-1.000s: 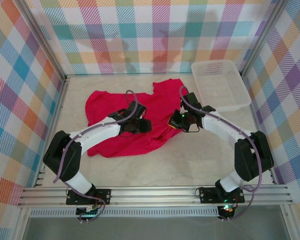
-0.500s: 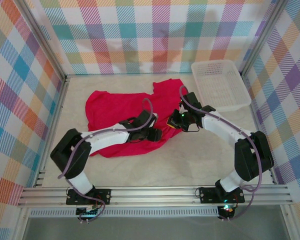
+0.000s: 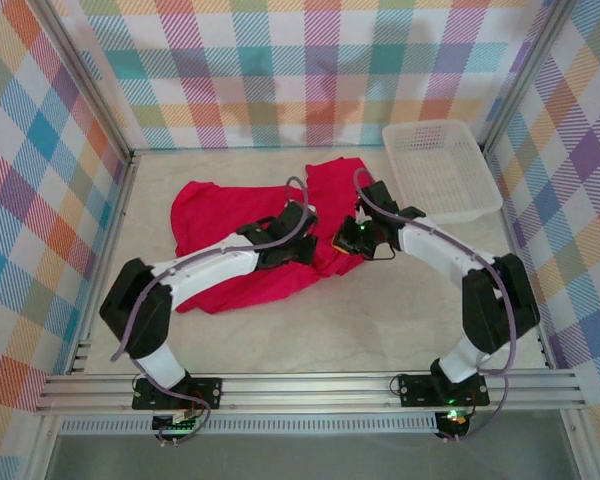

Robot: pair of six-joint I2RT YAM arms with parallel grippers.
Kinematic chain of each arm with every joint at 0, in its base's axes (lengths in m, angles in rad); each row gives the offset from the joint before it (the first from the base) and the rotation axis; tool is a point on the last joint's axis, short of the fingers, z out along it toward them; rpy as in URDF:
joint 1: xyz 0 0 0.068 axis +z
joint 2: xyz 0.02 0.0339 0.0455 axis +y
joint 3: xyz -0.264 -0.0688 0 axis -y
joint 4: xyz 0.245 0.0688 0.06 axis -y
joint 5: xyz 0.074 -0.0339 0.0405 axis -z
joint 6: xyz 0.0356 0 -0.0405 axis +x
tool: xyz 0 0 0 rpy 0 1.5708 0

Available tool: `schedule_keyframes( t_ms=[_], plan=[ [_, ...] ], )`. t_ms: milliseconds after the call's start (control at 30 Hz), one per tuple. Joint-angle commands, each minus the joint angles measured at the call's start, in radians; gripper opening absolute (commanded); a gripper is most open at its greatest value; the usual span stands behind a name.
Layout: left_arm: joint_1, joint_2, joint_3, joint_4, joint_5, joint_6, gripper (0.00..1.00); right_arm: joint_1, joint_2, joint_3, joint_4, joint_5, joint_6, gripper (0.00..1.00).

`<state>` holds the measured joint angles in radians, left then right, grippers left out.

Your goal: Fold the inside-out t-shirt

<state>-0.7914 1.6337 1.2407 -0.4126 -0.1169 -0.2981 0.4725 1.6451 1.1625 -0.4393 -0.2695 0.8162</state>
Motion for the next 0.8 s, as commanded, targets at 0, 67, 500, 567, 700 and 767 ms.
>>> schedule_keyframes(
  t_ms=[0,67,500,567,700,767],
  plan=[
    [0.024,-0.091,-0.021,0.038,0.238,-0.041,0.0,-0.012,0.074,0.091,-0.012,0.036,-0.086,0.0],
    [0.048,-0.118,-0.087,0.123,0.344,-0.089,0.0,-0.016,0.122,0.151,-0.043,0.061,-0.114,0.0],
    [0.181,-0.01,-0.242,0.393,0.551,-0.25,0.0,-0.046,0.136,0.229,-0.157,0.036,-0.186,0.28],
    [0.182,0.013,-0.233,0.381,0.541,-0.251,0.0,-0.036,0.068,0.188,-0.159,0.046,-0.177,0.32],
    [0.184,0.032,-0.222,0.373,0.524,-0.261,0.0,0.01,-0.053,0.089,-0.116,0.049,-0.134,0.33],
    [0.185,0.034,-0.217,0.367,0.52,-0.26,0.0,0.041,-0.076,0.041,-0.067,0.033,-0.109,0.31]
  ],
)
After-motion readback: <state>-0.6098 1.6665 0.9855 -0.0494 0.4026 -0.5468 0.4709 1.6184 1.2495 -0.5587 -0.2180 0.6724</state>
